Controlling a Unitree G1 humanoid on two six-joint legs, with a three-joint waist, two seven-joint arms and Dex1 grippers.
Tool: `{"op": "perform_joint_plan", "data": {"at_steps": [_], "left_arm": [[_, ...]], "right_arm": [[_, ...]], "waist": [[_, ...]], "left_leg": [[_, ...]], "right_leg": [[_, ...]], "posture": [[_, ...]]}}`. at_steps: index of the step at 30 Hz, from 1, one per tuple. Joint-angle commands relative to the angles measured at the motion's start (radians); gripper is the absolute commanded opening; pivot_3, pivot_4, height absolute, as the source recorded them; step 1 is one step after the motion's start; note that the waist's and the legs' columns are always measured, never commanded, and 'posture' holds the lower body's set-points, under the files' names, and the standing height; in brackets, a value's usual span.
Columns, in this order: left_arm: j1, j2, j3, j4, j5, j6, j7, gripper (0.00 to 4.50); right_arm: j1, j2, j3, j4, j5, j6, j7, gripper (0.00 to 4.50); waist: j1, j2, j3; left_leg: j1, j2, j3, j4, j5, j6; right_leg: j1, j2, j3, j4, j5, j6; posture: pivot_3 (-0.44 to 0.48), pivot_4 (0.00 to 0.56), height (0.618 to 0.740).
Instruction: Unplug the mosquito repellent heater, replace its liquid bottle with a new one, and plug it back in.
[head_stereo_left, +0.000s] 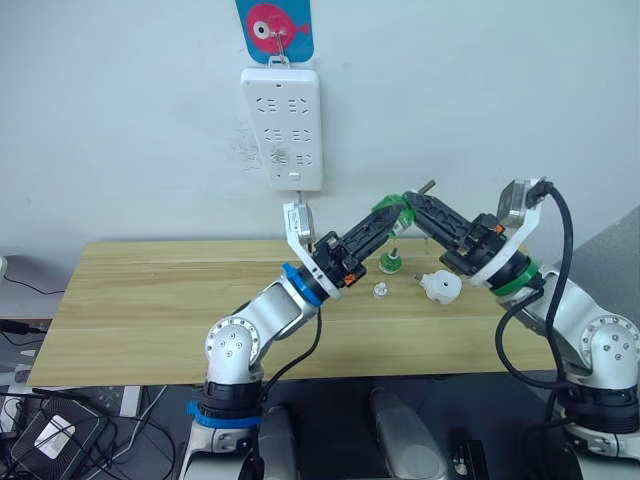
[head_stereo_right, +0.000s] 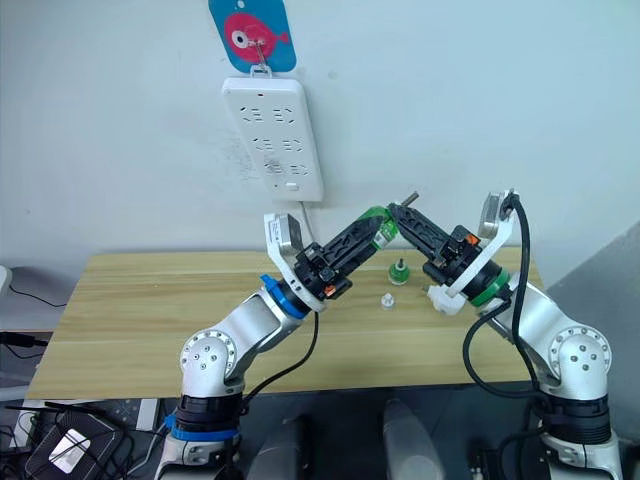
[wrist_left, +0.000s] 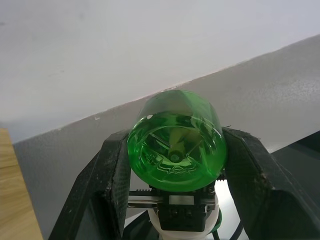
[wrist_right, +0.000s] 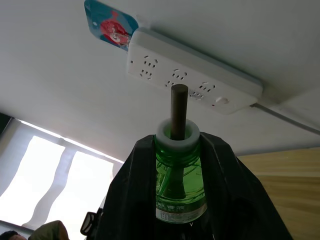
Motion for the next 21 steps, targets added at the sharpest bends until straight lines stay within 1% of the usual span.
{"op": "perform_joint_plan", "data": {"at_steps": [1,3,4,6,8,10,11,13,15,16,17,19,21], "left_arm": [[0.010,0.029,0.027,-0.041,-0.031,0.017,-0.015,2.36],[0.014,0.064,0.041,-0.051,-0.042,0.032,-0.025,2.36],[0.016,0.088,0.048,-0.058,-0.042,0.044,-0.034,2.36],[0.017,0.153,0.048,-0.078,0.007,0.065,-0.081,2.36],[0.021,0.281,-0.020,-0.137,0.199,0.056,-0.233,2.36],[0.030,0.364,-0.088,-0.171,0.362,0.005,-0.353,2.36],[0.037,0.403,-0.130,-0.177,0.461,-0.051,-0.419,2.36],[0.058,0.469,-0.219,-0.146,0.708,-0.237,-0.548,2.36],[0.071,0.502,-0.272,-0.096,0.879,-0.402,-0.645,2.36],[0.077,0.503,-0.281,-0.064,0.935,-0.465,-0.674,2.36],[0.082,0.499,-0.284,-0.040,0.974,-0.510,-0.696,2.36],[0.087,0.511,-0.306,0.022,1.085,-0.653,-0.769,2.36],[0.096,0.503,-0.295,0.070,1.134,-0.709,-0.784,2.36]], "right_arm": [[0.007,-0.053,-0.024,-0.027,-0.037,0.024,0.055,2.64],[0.013,-0.115,-0.042,0.017,-0.108,0.047,0.098,3.41],[0.016,-0.154,-0.050,0.044,-0.162,0.059,0.128,3.71],[0.021,-0.279,-0.017,0.076,-0.371,0.077,0.253,4.47],[0.014,-0.446,0.111,0.088,-0.709,-0.001,0.433,4.50],[-0.005,-0.530,0.199,0.104,-0.912,-0.066,0.548,4.50],[-0.026,-0.566,0.252,0.108,-1.007,-0.096,0.608,4.50],[-0.082,-0.618,0.377,0.111,-1.215,-0.146,0.701,4.50],[-0.144,-0.630,0.468,0.126,-1.348,-0.140,0.766,4.50],[-0.186,-0.626,0.511,0.141,-1.389,-0.101,0.802,4.50],[-0.216,-0.619,0.538,0.154,-1.422,-0.074,0.832,4.50],[-0.290,-0.568,0.597,0.224,-1.495,-0.040,0.877,4.50],[-0.355,-0.526,0.666,0.322,-1.589,-0.036,0.934,4.50]], "waist": [[0.000,0.000,0.000],[0.001,0.000,0.000],[0.002,0.000,0.000],[0.004,0.000,0.000],[0.003,0.001,0.000],[0.002,0.001,0.000],[0.001,0.001,0.000],[-0.003,0.001,0.000],[-0.004,0.001,0.000],[-0.006,0.001,0.000],[-0.005,0.001,0.001],[-0.005,0.000,0.001],[-0.005,0.000,0.001]], "left_leg": [[0.000,0.000,0.000,0.000,0.000,0.000],[0.000,0.000,0.000,0.000,0.000,0.000],[0.000,0.000,0.000,0.000,0.000,0.000],[0.000,0.000,0.000,0.000,0.000,0.000],[0.000,0.000,0.001,-0.001,0.000,0.000],[0.001,0.001,0.002,-0.002,0.000,0.000],[0.001,0.001,0.002,-0.003,0.000,0.000],[0.002,0.001,0.005,-0.005,0.000,0.000],[0.003,0.001,0.007,-0.007,0.000,0.000],[0.003,0.001,0.007,-0.008,0.000,0.000],[0.004,0.001,0.008,-0.009,0.000,0.000],[0.003,0.001,0.009,-0.009,0.000,0.000],[0.003,0.001,0.010,-0.009,0.000,0.000]], "right_leg": [[0.000,0.000,0.000,0.000,0.000,0.000],[0.000,0.000,0.000,0.000,0.000,0.000],[0.000,0.000,0.000,0.000,0.000,0.000],[0.000,0.000,0.000,-0.002,0.000,0.000],[0.000,0.000,0.001,-0.004,0.000,0.000],[0.000,0.001,0.001,-0.006,-0.002,0.004],[0.000,0.001,0.001,-0.007,-0.003,0.005],[0.000,0.000,0.003,-0.007,-0.003,0.005],[-0.001,0.000,0.005,-0.007,-0.003,0.005],[-0.001,0.000,0.006,-0.007,-0.003,0.005],[-0.002,0.000,0.007,-0.007,-0.003,0.005],[-0.003,0.000,0.008,-0.007,-0.001,0.002],[-0.003,0.000,0.009,-0.008,0.000,0.000]], "posture": [[-0.267,0.212,0.740],[-0.266,0.218,0.740],[-0.265,0.219,0.740],[-0.263,0.225,0.740],[-0.261,0.231,0.740],[-0.260,0.237,0.740],[-0.259,0.239,0.740],[-0.265,0.245,0.740],[-0.279,0.255,0.740],[-0.283,0.257,0.740],[-0.283,0.257,0.740],[-0.294,0.263,0.740],[-0.296,0.265,0.740]]}}
